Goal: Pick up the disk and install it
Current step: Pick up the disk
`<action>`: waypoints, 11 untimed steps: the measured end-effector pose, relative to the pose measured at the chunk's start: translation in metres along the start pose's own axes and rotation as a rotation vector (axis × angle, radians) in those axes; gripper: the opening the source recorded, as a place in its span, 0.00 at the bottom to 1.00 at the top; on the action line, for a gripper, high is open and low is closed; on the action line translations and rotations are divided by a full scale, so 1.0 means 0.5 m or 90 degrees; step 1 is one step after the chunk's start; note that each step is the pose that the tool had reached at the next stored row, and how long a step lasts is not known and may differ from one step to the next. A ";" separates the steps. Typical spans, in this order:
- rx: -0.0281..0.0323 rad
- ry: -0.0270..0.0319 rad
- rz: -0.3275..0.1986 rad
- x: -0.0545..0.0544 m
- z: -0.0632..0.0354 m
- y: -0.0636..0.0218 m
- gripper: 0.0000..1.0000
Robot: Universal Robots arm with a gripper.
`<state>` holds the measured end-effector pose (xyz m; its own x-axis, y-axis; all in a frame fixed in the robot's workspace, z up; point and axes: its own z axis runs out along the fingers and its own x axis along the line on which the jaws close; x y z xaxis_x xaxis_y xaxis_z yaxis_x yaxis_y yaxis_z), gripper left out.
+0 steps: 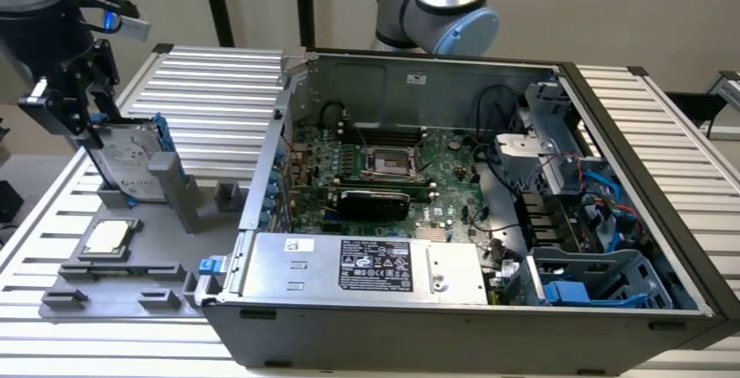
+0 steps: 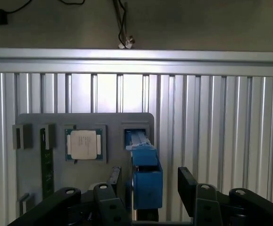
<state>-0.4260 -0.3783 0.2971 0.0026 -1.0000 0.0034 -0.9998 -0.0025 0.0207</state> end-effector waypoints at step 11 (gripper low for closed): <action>0.0017 0.0094 -0.003 0.000 0.016 0.002 0.57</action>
<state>-0.4271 -0.3781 0.2892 0.0070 -0.9998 0.0180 -0.9998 -0.0067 0.0180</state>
